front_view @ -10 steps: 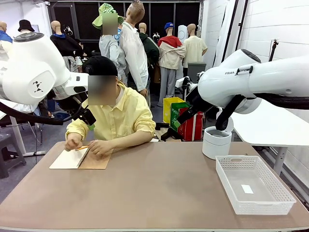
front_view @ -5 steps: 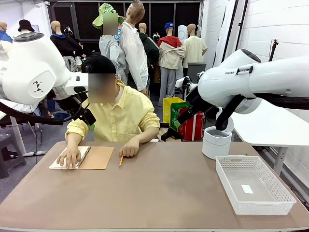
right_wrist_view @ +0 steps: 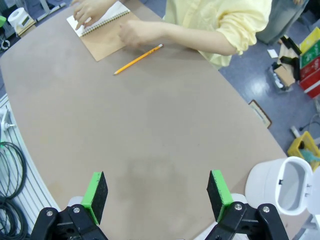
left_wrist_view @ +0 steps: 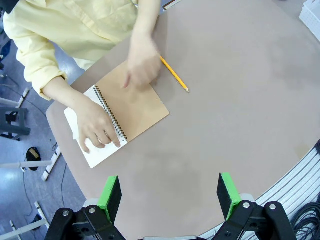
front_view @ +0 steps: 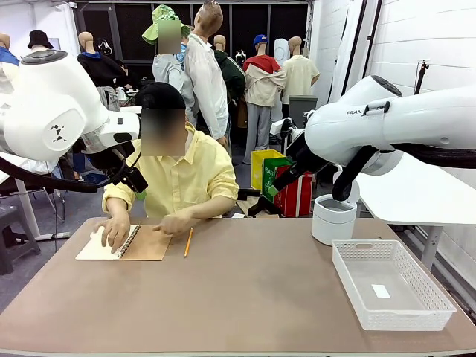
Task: Sort the paper based on its condition.
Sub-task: If a person hands you a paper, place it in the Organizing basket , and if it's crumpled, put it in the Trash can.
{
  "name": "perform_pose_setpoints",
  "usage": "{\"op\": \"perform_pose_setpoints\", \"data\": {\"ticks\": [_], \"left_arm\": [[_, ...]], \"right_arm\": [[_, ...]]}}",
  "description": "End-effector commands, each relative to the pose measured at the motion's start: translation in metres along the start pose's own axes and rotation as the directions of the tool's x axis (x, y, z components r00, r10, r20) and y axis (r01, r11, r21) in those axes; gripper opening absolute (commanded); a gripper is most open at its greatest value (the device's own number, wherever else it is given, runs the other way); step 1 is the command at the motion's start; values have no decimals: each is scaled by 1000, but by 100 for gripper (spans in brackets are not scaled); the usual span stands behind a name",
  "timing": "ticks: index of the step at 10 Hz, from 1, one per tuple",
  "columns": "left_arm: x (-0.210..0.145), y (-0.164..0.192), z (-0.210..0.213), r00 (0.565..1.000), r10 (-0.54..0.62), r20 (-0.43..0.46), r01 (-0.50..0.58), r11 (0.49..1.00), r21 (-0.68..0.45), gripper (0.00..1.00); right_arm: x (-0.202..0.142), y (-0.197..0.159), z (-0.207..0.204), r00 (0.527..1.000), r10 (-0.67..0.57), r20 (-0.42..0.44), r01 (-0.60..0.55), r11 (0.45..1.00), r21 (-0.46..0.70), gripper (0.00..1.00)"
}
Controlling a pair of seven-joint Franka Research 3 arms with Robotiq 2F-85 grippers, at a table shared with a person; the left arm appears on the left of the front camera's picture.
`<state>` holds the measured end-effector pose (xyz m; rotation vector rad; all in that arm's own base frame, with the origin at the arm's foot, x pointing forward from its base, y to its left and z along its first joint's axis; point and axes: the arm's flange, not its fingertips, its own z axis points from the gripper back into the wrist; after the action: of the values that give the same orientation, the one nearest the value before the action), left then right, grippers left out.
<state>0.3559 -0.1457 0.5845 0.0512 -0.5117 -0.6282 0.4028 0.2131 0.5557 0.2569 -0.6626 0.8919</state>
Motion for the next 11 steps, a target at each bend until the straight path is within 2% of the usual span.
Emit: {"op": "perform_pose_setpoints", "data": {"ticks": [1,11], "left_arm": [[0,1,1,1000,3,5,-3,1000,0,100],[0,1,1,1000,3,5,-3,1000,0,100]], "right_arm": [[2,-1,0,1000,-1,-6,1,1000,7,100],[2,-1,0,1000,-1,-6,1,1000,7,100]]}}
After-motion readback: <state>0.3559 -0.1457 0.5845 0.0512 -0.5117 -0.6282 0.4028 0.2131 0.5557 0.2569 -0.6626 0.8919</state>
